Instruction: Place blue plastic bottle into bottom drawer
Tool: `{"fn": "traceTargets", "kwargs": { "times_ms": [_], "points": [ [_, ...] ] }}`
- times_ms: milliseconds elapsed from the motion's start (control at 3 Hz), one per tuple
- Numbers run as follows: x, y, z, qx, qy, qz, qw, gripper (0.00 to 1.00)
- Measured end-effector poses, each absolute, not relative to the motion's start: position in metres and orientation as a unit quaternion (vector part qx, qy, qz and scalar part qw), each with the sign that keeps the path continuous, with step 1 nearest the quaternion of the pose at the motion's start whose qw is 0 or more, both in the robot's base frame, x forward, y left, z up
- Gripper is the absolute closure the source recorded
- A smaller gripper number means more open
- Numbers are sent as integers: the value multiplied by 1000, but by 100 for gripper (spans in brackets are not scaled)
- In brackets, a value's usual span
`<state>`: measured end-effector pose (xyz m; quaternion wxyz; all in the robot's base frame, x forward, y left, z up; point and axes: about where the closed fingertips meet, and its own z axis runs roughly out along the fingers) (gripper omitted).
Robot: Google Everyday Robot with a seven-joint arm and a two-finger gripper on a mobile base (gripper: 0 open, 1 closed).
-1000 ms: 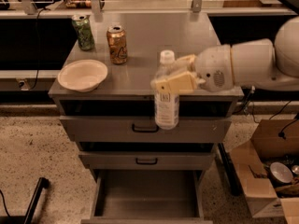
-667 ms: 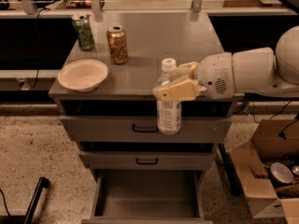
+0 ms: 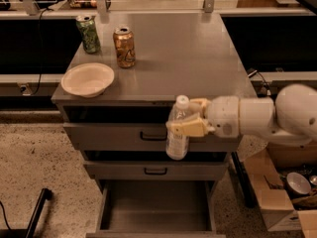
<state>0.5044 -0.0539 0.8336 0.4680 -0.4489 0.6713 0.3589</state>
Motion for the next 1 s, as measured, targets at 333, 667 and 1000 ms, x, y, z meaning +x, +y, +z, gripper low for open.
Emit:
{"fn": "traceTargets", "kwargs": {
  "times_ms": [333,667,1000],
  "points": [
    [497,-84,778,-464,635,365,499,100],
    [491,-112,756,-501,600,344,519,100],
    [490,-109,756,-508,594,343,521,100]
  ]
}}
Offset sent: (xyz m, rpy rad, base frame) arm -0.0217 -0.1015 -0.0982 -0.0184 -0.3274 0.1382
